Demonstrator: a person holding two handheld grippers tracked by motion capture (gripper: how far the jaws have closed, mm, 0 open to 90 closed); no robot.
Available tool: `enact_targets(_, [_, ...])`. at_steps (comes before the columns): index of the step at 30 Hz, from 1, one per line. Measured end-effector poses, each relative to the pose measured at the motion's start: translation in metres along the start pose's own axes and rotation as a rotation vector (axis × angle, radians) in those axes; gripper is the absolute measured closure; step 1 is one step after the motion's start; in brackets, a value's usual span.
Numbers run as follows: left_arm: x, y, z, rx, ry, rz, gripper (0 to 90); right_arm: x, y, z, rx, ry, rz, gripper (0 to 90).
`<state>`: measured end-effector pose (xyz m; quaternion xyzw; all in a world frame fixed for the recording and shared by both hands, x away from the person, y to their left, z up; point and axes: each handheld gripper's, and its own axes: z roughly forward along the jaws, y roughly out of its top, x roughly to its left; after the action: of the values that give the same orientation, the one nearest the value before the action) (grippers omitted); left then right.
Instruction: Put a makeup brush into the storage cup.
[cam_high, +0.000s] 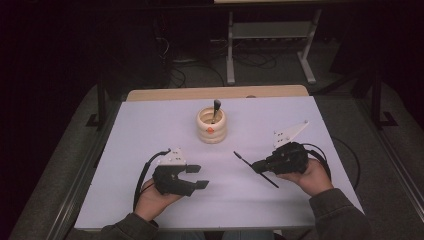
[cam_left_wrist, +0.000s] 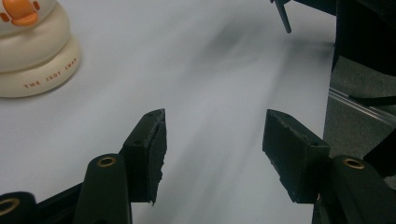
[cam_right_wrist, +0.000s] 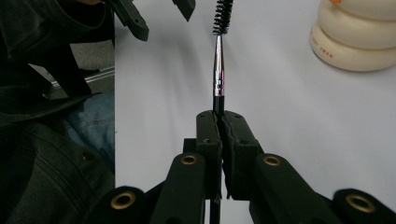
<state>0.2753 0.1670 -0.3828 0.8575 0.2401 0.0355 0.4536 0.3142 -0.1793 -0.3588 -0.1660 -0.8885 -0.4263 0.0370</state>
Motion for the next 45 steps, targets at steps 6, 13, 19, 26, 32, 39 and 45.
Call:
enact_targets(6, [-0.002,0.001,0.001,-0.003,-0.007,-0.006,39.8,0.003,0.004,0.007,-0.015,0.016,-0.010,85.0])
enact_targets(13, [-0.004,0.007,0.002,-0.006,-0.019,0.010,40.4,0.007,0.009,0.013,-0.039,0.038,-0.024,84.9])
enact_targets(19, [-0.008,0.015,0.004,-0.006,-0.033,0.025,41.4,0.011,0.013,0.019,-0.041,0.049,-0.041,84.9])
enact_targets(26, [-0.010,0.025,0.009,-0.006,-0.058,0.036,43.4,0.017,0.016,0.028,-0.060,0.072,-0.064,84.9])
enact_targets(32, [-0.012,0.030,0.012,-0.007,-0.088,0.043,46.1,0.020,0.017,0.039,-0.059,0.091,-0.068,84.9])
enact_targets(39, [-0.013,0.035,0.013,-0.009,-0.124,0.056,53.4,0.025,0.019,0.050,-0.057,0.107,-0.091,84.9])
enact_targets(45, [-0.011,0.037,0.012,-0.018,-0.157,0.052,61.5,0.028,0.020,0.055,-0.057,0.108,-0.117,84.9])
